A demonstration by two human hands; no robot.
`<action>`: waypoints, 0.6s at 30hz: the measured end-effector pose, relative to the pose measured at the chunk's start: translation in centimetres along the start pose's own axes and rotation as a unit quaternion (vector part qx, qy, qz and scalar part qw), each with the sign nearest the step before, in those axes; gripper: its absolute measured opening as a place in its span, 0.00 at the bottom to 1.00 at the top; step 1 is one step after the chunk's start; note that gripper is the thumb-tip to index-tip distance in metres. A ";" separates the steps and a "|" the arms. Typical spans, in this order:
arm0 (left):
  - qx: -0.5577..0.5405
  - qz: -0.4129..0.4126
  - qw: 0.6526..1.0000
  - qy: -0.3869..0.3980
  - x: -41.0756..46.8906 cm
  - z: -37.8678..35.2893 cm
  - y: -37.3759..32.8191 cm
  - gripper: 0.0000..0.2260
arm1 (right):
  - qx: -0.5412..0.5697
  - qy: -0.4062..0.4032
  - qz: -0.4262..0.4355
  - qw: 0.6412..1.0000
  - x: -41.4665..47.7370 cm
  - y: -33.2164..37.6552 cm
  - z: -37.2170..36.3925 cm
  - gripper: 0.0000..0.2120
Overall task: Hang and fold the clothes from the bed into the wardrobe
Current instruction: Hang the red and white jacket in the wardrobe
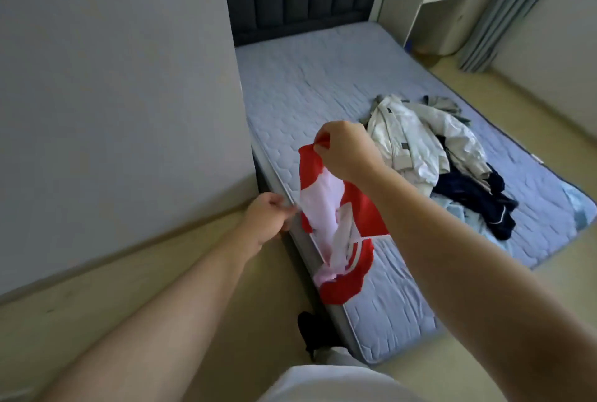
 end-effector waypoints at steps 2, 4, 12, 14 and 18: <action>0.007 -0.054 0.998 -0.028 -0.8 2.3 -3.0 0.27 | 0.002 0.012 0.081 0.997 -2.0 3.5 2.7 0.07; 0.017 -0.102 0.993 -0.048 -2.3 5.0 -5.6 0.33 | 0.006 0.017 0.148 0.989 -4.1 6.6 5.1 0.06; 0.112 -0.130 0.979 -0.114 -10.7 15.9 -6.6 0.19 | -0.015 0.079 0.323 0.943 -9.6 18.4 7.7 0.13; 0.090 -0.116 0.976 -0.162 -13.6 19.4 -5.3 0.18 | -0.049 0.101 0.344 0.932 -10.3 21.2 6.4 0.18; 0.032 -0.125 0.951 -0.282 -22.1 26.8 -3.3 0.17 | -0.190 0.137 0.395 0.888 -12.9 26.3 1.7 0.23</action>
Point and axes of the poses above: each hand's wrist, its own x-axis towards the middle knuckle, its own z-axis out of the back of the hand, y = z × x, the point moved 5 cm from there along x, towards the middle knuckle, and after that the axes turned 11 degrees about -z, right-handed, at the moved point
